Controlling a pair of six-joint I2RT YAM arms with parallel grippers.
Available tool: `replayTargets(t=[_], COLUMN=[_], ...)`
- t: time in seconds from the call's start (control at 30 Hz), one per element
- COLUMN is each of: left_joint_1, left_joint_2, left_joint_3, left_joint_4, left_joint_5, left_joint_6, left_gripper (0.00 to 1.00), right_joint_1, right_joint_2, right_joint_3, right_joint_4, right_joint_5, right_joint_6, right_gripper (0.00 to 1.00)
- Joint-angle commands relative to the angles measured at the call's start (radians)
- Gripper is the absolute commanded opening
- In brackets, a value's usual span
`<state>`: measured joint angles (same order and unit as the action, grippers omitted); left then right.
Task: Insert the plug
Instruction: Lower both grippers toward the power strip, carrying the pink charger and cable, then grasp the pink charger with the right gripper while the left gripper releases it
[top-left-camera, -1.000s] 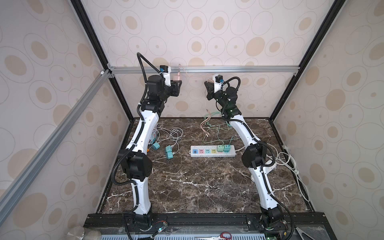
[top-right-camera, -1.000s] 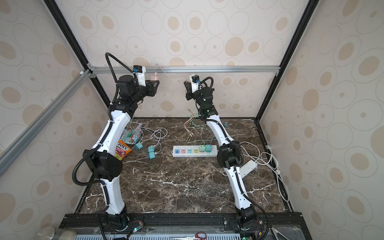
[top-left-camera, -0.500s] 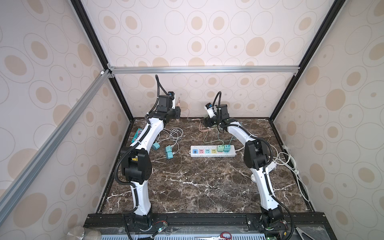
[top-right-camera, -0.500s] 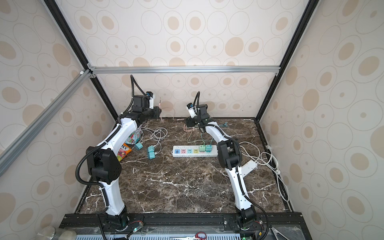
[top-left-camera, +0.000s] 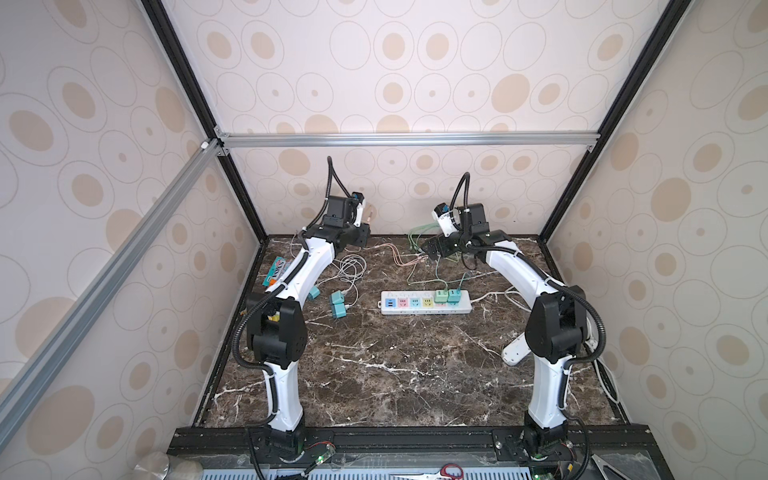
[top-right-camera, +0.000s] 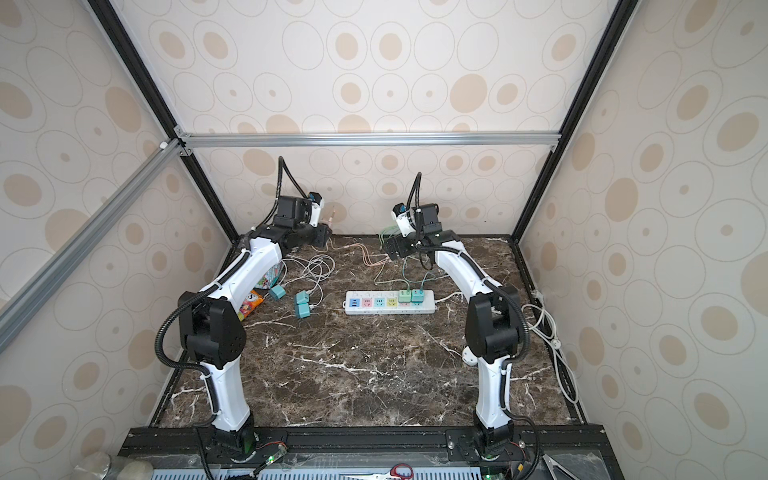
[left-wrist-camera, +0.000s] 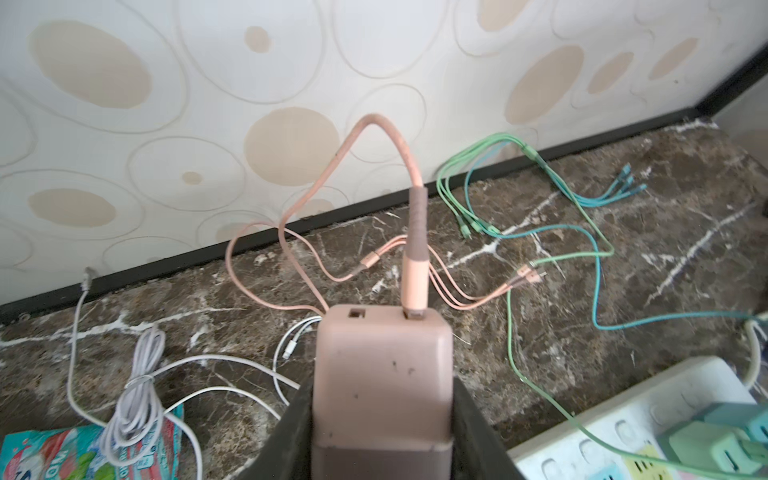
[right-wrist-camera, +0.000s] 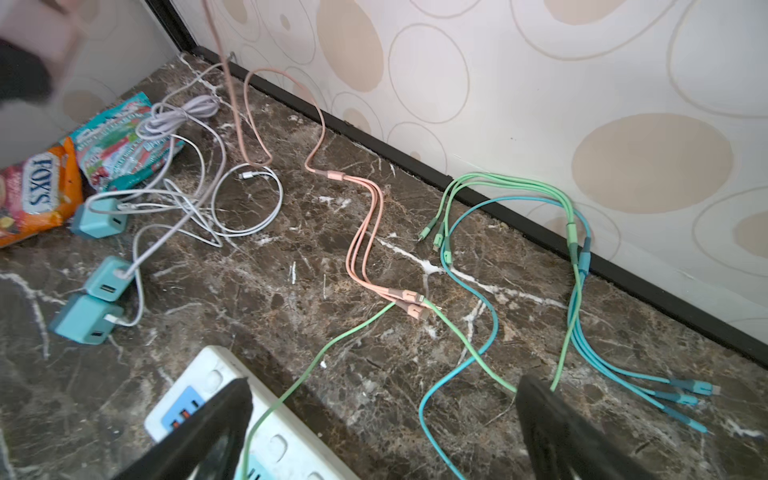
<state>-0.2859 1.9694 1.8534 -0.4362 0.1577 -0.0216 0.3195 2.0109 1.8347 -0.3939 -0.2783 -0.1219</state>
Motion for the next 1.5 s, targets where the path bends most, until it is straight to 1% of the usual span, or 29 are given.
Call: replayTargets(t=[0.0,0.07,0.17,0.3,0.43,0.53,0.6,0.7,0.8,0.87,0.93,0.97,1.07,1.2,1.3,1.4,1.47], left_joint_1=[-0.042,-0.056,-0.064,-0.077,-0.093,-0.105,-0.109,-0.115,-0.116,-0.117,-0.117,-0.117,-0.12,-0.128,-0.138,-0.147,-0.146], left_joint_2=[0.006,0.006,0.008,-0.011,-0.05,-0.072,-0.081,-0.091,-0.082,-0.072,-0.078,-0.087,-0.128,-0.194,-0.226,-0.234,-0.236], left_joint_3=[-0.008,-0.023,-0.045,-0.095,-0.167,-0.223,-0.25,-0.28,-0.277,-0.272,-0.296,-0.32,-0.408,-0.546,-0.624,-0.643,-0.642], left_joint_4=[-0.006,0.002,0.015,0.043,0.096,0.154,0.185,0.216,0.203,0.191,0.217,0.249,0.354,0.514,0.599,0.61,0.602], left_joint_5=[0.033,0.041,0.074,0.121,0.168,0.182,0.198,0.24,0.281,0.298,0.307,0.341,0.382,0.445,0.442,0.431,0.428], left_joint_6=[0.121,0.143,0.169,0.219,0.284,0.333,0.365,0.425,0.484,0.521,0.549,0.565,0.61,0.66,0.696,0.714,0.718], left_gripper=[0.0,0.0,0.0,0.0,0.0,0.0,0.0,0.0,0.0,0.0,0.0,0.0,0.0,0.0,0.0,0.0,0.0], right_joint_1=[0.004,0.004,0.004,0.004,0.004,0.005,0.004,0.005,0.006,0.006,0.006,0.005,0.006,0.008,0.012,0.022,0.032], right_joint_2=[-0.039,-0.048,-0.065,-0.101,-0.124,-0.125,-0.126,-0.127,-0.129,-0.13,-0.129,-0.125,-0.107,-0.072,-0.047,-0.032,-0.025], right_joint_3=[-0.026,-0.02,-0.029,-0.059,-0.078,-0.097,-0.114,-0.146,-0.167,-0.178,-0.191,-0.196,-0.199,-0.209,-0.2,-0.196,-0.193], right_joint_4=[-0.074,-0.108,-0.149,-0.185,-0.225,-0.242,-0.239,-0.203,-0.174,-0.151,-0.123,-0.109,-0.083,-0.013,0.013,0.031,0.02], right_joint_5=[-0.028,-0.048,-0.125,-0.152,-0.233,-0.23,-0.247,-0.322,-0.336,-0.388,-0.454,-0.478,-0.524,-0.591,-0.614,-0.654,-0.66], right_joint_6=[0.137,0.224,0.266,0.277,0.261,0.265,0.276,0.292,0.314,0.311,0.312,0.32,0.356,0.417,0.443,0.444,0.425], right_gripper=[0.99,0.99,0.98,0.98,0.99,1.0,1.0,1.0,0.98,0.96,0.95,0.94,0.91,0.8,0.74,0.7,0.69])
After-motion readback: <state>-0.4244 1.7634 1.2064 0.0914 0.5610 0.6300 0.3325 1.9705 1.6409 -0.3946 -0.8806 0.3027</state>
